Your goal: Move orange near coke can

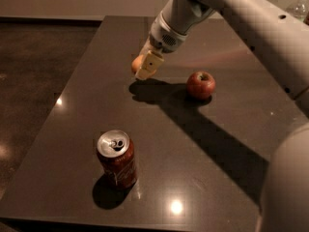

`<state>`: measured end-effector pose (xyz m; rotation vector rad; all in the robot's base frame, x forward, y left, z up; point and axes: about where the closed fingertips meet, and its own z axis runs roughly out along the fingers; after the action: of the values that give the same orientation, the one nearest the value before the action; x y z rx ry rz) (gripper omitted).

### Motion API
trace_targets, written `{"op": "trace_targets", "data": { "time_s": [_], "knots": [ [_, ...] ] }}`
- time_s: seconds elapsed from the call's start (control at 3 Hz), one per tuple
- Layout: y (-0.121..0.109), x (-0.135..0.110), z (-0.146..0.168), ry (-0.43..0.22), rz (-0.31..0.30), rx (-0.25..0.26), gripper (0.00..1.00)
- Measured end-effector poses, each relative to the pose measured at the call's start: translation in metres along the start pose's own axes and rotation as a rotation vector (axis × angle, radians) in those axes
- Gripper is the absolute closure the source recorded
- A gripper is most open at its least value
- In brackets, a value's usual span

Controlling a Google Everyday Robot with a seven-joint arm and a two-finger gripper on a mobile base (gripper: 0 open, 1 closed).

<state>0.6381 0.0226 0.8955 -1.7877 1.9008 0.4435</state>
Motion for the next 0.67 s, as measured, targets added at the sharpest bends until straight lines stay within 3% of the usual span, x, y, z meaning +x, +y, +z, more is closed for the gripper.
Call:
{"op": "trace_targets", "data": {
  "time_s": [0.67],
  "knots": [
    [0.068, 0.014, -0.028, -0.024, -0.182, -0.104, 1.00]
  ]
}}
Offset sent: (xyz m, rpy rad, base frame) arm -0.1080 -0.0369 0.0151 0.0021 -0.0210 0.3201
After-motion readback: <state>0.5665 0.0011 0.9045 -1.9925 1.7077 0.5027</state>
